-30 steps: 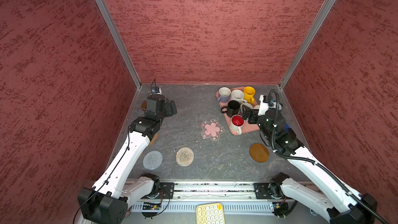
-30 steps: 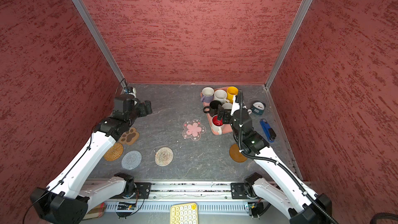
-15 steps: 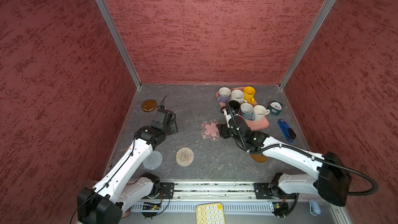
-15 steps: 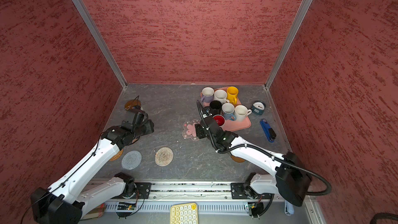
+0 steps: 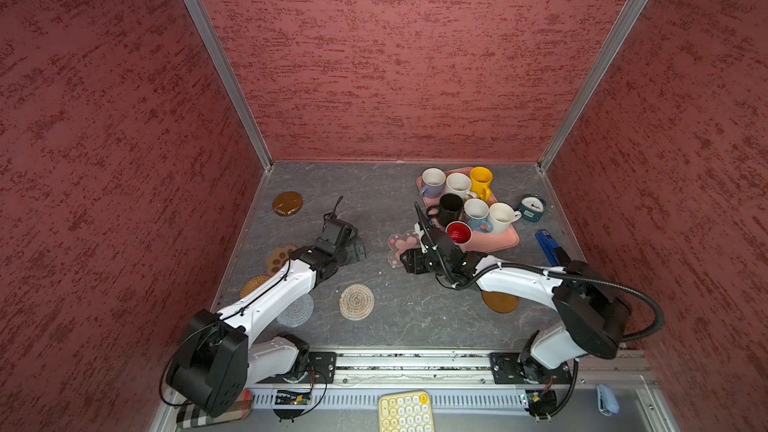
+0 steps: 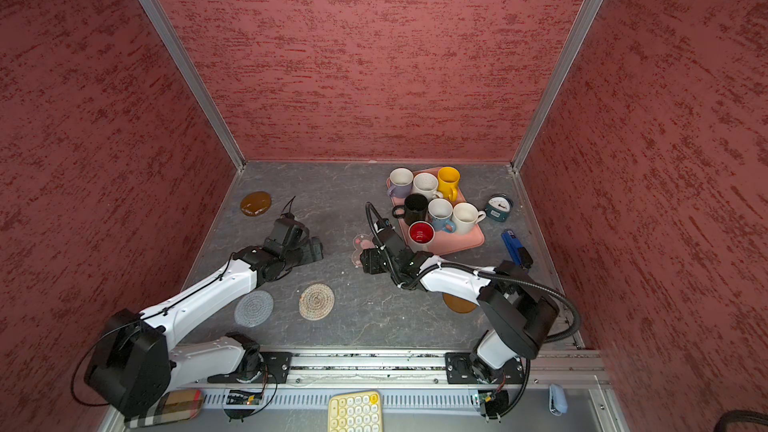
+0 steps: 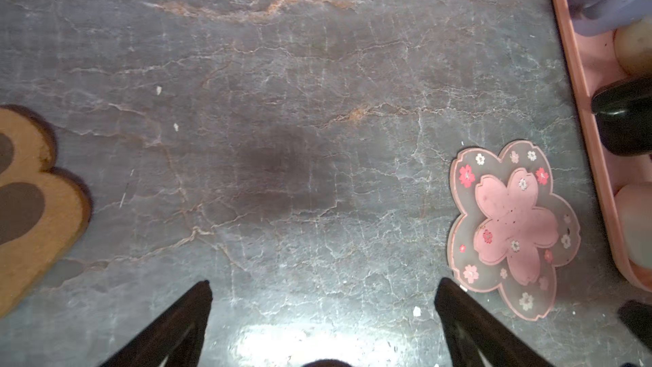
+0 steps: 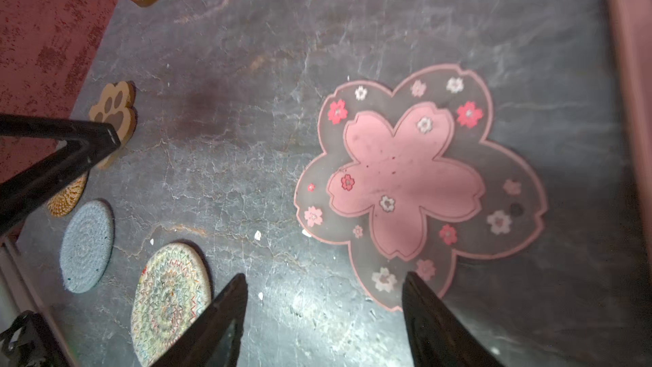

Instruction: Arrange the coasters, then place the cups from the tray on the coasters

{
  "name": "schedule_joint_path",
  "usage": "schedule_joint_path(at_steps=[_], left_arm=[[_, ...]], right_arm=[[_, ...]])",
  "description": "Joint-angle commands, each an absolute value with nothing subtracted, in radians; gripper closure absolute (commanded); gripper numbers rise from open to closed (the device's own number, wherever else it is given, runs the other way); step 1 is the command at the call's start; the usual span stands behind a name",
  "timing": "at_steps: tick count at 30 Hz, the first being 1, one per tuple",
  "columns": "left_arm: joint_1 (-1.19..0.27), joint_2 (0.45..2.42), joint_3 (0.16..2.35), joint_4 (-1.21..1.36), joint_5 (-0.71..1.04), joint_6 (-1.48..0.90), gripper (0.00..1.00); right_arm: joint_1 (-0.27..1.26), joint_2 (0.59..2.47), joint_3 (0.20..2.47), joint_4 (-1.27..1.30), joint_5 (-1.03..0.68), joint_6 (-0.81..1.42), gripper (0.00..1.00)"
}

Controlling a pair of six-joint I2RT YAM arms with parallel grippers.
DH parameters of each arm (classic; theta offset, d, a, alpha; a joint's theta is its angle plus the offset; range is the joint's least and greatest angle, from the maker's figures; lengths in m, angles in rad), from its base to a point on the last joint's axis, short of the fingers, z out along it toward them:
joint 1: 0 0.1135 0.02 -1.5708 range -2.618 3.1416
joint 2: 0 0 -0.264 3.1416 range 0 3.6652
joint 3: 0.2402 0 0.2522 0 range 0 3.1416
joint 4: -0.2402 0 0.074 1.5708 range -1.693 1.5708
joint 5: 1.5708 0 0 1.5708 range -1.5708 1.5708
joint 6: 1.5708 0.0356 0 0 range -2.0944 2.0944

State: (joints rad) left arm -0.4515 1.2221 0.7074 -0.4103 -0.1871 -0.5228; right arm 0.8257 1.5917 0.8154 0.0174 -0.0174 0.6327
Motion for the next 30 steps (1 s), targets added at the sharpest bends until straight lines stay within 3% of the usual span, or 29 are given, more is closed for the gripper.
schedule_joint_path(at_steps=[1, 15, 30], left_arm=[[-0.461, 1.235, 0.707, -0.285, -0.217, -0.505, 0.00], [-0.461, 1.262, 0.670, -0.154, -0.216, -0.497, 0.00], [-0.459, 1.215, 0.688, -0.164, -0.206, -0.463, 0.01]], right_arm=[[0.820, 1.613, 0.778, 0.139, -0.079, 0.786, 0.29], [0.792, 1.554, 0.628, 0.192, -0.005, 0.995, 0.26], [0.791, 1.689, 0.635, 0.389, -0.060, 1.086, 0.28]])
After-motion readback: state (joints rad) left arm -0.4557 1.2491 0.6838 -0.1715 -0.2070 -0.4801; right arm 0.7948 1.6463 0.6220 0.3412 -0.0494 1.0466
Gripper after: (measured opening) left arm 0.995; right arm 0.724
